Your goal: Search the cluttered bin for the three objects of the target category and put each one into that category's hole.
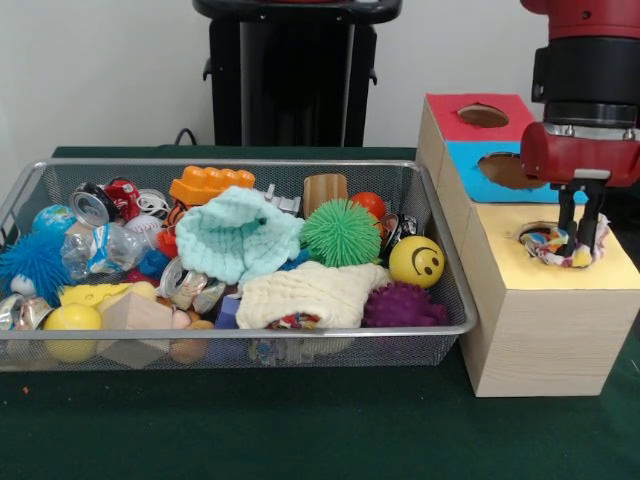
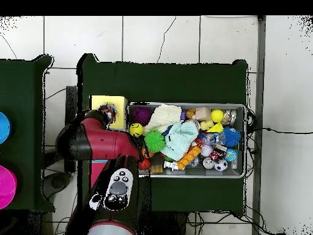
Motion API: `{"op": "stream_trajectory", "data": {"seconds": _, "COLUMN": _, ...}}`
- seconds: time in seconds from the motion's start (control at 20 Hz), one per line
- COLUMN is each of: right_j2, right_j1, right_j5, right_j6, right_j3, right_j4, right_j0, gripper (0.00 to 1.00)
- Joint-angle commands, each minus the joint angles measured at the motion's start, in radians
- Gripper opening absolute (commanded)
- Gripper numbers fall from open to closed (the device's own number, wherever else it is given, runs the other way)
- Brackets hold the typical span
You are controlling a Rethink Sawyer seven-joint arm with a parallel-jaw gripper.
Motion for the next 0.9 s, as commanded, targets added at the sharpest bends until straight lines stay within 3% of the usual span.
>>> {"op": "stream_trajectory", "data": {"seconds": 0.05, "right_j2": -0.134, "right_j1": 0.175, "right_j5": 0.163, "right_j6": 0.293, "right_j3": -0.034, "right_j4": 0.107, "right_j0": 0.029, "gripper": 0.00}}
{"op": "stream_trajectory", "data": {"seconds": 0.35, "right_j2": -0.224, "right_j1": 0.233, "right_j5": 0.346, "right_j6": 0.353, "right_j3": -0.075, "right_j4": 0.179, "right_j0": 0.084, "gripper": 0.00}}
{"op": "stream_trajectory", "data": {"seconds": 0.7, "right_j2": -0.229, "right_j1": 0.263, "right_j5": 0.570, "right_j6": 0.421, "right_j3": -0.098, "right_j4": 0.200, "right_j0": 0.079, "gripper": 0.00}}
{"op": "stream_trajectory", "data": {"seconds": 0.9, "right_j2": -0.189, "right_j1": 0.279, "right_j5": 0.588, "right_j6": 0.396, "right_j3": -0.110, "right_j4": 0.192, "right_j0": 0.047, "gripper": 0.00}}
